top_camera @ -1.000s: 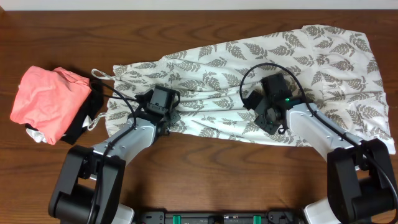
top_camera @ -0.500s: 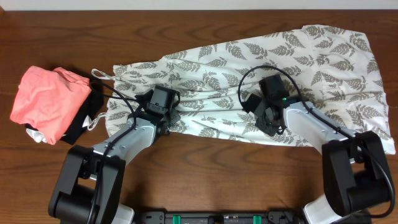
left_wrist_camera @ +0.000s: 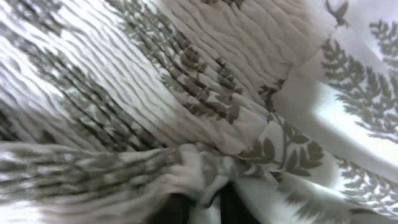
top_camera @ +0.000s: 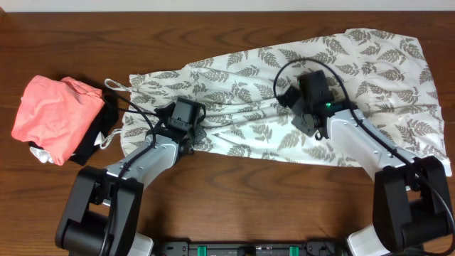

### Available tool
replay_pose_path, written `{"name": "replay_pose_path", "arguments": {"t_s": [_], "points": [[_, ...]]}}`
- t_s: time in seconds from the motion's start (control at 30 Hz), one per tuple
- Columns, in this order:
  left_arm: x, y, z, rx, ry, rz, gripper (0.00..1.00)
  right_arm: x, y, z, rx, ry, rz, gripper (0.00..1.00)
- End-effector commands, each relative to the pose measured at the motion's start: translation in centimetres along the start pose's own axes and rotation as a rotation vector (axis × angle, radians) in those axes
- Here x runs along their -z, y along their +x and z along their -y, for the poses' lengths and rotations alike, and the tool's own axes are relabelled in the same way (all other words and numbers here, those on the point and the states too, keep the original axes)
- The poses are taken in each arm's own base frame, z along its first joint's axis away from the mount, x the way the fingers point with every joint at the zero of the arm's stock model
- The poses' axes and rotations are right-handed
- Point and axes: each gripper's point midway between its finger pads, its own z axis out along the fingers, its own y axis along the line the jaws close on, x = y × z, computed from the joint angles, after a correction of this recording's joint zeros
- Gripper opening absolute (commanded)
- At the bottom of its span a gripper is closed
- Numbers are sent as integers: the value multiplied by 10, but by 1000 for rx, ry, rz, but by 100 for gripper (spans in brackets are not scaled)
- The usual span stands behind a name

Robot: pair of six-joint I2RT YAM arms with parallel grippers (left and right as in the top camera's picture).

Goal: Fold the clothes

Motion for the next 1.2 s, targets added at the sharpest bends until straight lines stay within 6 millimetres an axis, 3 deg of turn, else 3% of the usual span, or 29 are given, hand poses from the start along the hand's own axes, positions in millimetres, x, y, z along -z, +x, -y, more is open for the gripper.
{"name": "replay_pose_path", "arguments": {"t_s": [0.0,0.1,0.23,0.4,0.53,0.63,0.73,0.9,1.17], "points": [[-11,14,-21,-22,-78,-47,33,10,-15,16,-77,68,51,6],[-11,15,-22,-22,-82,-50,45,8,-25,17,-91,64,103,6],[-11,15,-22,-22,-82,-50,46,-3,-25,9,-100,31,108,10],[-11,15,-23,-23,-84,-52,46,-22,-7,-4,-114,-6,26,12],[-11,15,-23,-23,-84,-51,47,-17,-2,0,-202,16,5,12],[-11,15,-23,-23,-84,-51,47,-5,-2,2,-315,16,12,19],[-11,15,-23,-23,-84,-51,47,1,10,-5,-431,-39,-23,22],[-11,15,-23,-23,-83,-51,48,-8,43,-23,-585,-131,-135,16],[-10,18,-27,-25,-99,-66,69,-25,79,-37,-630,-136,-194,15]]}}
